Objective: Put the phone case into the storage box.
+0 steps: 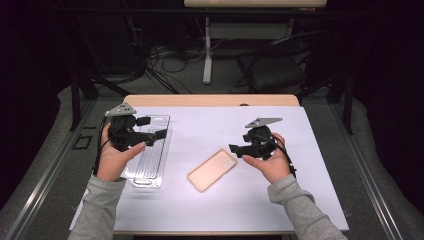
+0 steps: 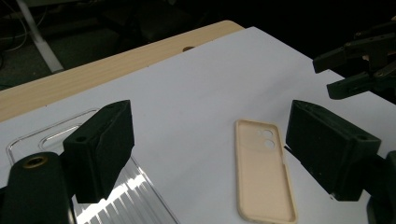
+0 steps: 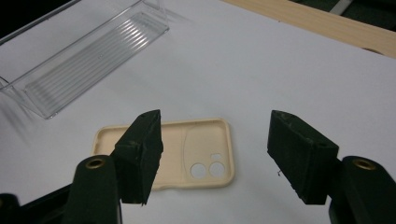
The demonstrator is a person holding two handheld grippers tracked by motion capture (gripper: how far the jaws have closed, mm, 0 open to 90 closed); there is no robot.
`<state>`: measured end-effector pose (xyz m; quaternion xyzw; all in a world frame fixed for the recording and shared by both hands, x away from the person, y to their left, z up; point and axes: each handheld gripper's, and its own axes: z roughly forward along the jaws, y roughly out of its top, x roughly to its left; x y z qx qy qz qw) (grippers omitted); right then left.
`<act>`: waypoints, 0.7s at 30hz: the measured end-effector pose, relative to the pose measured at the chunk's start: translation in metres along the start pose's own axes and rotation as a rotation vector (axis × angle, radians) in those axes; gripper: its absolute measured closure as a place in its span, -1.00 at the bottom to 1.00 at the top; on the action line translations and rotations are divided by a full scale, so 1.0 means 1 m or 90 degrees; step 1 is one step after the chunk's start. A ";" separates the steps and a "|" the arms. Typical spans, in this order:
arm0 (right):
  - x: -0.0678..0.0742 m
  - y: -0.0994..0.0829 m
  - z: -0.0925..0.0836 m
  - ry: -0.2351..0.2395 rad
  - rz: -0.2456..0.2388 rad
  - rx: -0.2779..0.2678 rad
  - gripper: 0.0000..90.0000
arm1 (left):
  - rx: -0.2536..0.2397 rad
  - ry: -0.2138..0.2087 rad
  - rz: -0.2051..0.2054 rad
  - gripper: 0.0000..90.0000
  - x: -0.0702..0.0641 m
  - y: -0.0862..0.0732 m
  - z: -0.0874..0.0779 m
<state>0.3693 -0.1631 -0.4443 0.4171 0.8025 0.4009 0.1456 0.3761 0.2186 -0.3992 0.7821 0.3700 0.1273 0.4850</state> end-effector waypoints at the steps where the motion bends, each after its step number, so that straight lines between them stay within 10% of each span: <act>1: 0.000 0.001 0.002 0.000 0.001 0.010 -0.22 | 0.000 0.000 0.000 -0.66 0.000 0.000 -0.001; 21: -0.007 0.021 0.028 -0.016 -0.013 0.135 -0.30 | 0.018 0.026 0.001 -0.66 -0.001 -0.002 -0.003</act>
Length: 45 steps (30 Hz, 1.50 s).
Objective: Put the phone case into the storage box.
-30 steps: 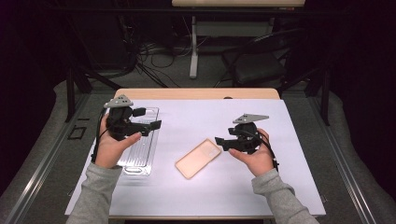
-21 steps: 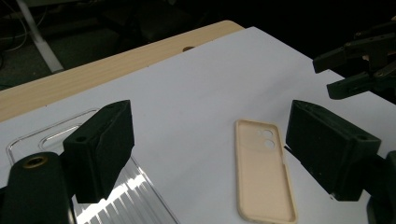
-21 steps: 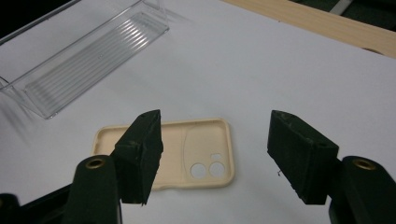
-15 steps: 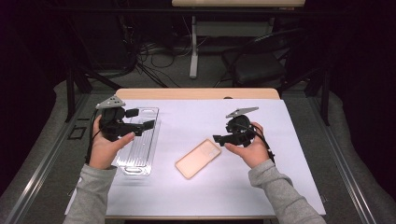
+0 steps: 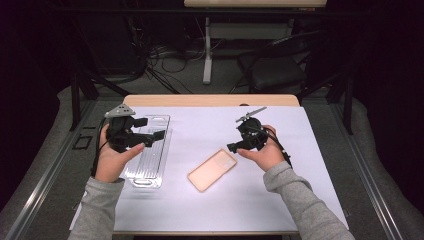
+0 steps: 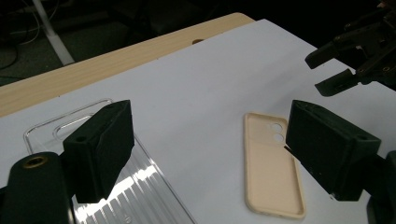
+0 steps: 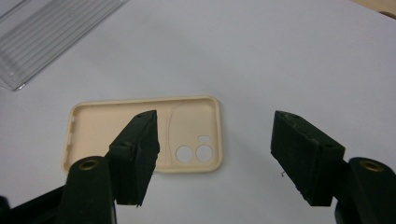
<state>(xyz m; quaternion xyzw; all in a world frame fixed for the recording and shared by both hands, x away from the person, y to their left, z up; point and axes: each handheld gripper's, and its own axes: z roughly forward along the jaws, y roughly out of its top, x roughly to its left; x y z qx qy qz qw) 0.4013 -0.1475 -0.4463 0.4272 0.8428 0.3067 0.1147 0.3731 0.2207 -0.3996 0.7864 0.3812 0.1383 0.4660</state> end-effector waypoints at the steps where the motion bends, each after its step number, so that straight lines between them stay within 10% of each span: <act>1: -0.001 0.001 0.001 -0.003 -0.002 0.004 -0.31 | -0.003 0.000 -0.001 -0.66 0.000 0.000 -0.001; 29: -0.003 0.028 0.037 -0.010 -0.016 0.085 -0.05 | 0.001 0.017 -0.007 -0.65 0.002 -0.003 -0.004; 45: -0.007 0.030 0.056 -0.022 0.030 0.151 0.19 | 0.007 0.013 -0.011 -0.65 0.004 -0.004 -0.003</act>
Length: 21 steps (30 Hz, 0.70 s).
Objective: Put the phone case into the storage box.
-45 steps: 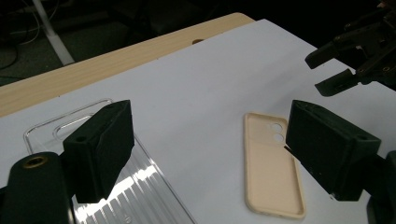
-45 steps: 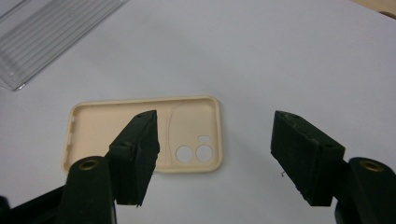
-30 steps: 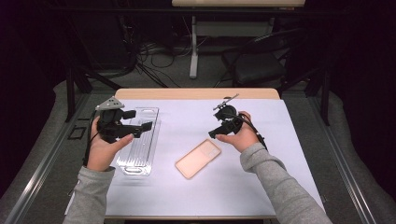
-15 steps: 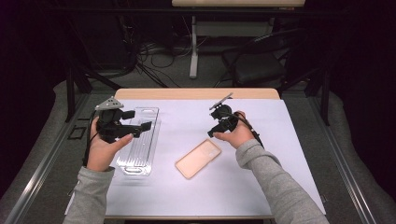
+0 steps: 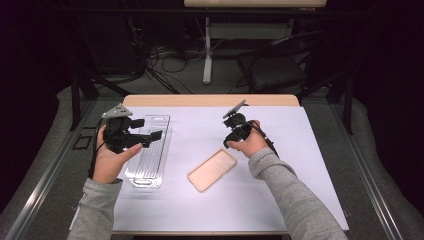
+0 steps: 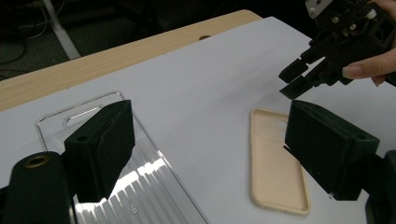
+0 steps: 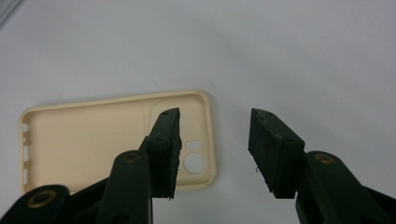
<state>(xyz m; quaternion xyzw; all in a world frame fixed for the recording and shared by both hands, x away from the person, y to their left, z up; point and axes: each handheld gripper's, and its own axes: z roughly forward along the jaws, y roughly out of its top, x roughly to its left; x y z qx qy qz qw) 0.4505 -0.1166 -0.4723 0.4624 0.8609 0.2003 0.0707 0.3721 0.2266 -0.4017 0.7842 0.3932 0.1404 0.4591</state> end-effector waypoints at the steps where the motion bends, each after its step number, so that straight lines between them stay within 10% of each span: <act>1: 0.000 0.000 0.001 -0.001 0.004 0.001 0.19 | 0.002 -0.001 -0.001 -0.65 0.000 0.000 0.000; 21: 0.006 0.000 0.011 -0.005 -0.001 0.023 0.20 | 0.001 -0.002 -0.001 -0.65 -0.001 0.000 -0.001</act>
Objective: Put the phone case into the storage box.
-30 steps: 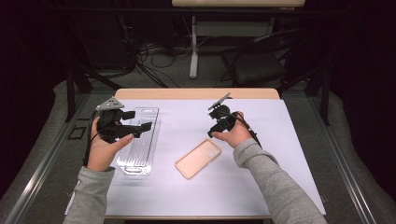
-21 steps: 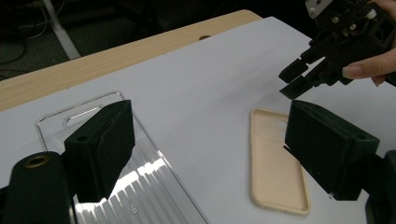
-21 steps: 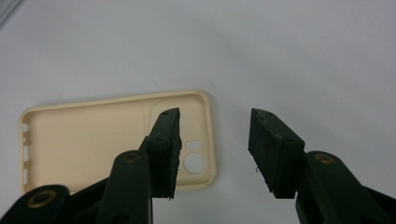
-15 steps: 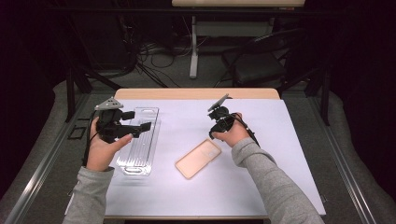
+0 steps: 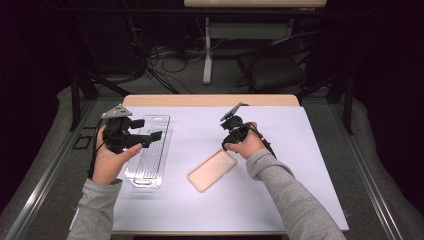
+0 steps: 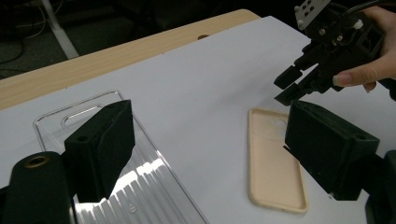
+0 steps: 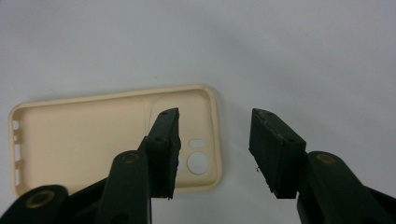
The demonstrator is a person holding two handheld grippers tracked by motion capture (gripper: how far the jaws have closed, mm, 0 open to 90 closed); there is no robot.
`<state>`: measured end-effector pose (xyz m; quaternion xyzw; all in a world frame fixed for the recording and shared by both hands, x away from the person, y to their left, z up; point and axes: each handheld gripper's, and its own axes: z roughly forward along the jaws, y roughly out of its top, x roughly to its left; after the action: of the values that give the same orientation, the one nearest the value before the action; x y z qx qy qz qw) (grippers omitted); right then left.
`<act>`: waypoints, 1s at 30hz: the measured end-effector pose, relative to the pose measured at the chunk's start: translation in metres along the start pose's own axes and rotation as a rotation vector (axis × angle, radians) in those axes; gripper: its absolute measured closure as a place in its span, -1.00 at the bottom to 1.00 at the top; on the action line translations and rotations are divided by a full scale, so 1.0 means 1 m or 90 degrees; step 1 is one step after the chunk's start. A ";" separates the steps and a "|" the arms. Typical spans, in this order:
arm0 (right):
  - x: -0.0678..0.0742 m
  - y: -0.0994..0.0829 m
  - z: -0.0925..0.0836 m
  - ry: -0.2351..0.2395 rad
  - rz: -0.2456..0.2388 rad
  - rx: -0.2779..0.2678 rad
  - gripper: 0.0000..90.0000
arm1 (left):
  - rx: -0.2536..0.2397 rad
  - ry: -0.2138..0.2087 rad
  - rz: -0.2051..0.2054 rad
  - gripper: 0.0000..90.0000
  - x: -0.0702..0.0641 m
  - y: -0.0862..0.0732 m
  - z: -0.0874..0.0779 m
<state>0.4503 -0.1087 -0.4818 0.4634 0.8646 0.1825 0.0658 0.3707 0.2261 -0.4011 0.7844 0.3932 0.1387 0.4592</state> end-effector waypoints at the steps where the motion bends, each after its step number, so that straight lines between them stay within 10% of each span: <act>1: 0.001 0.000 0.001 0.002 0.004 0.001 0.21 | 0.002 0.000 0.000 -0.64 0.000 0.000 0.000; 30: 0.000 -0.003 0.030 -0.004 -0.053 0.100 0.50 | 0.008 0.002 -0.010 -0.64 0.003 -0.002 0.003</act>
<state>0.4559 -0.1025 -0.5107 0.4313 0.8946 0.1101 0.0395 0.3735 0.2273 -0.4054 0.7839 0.4008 0.1337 0.4549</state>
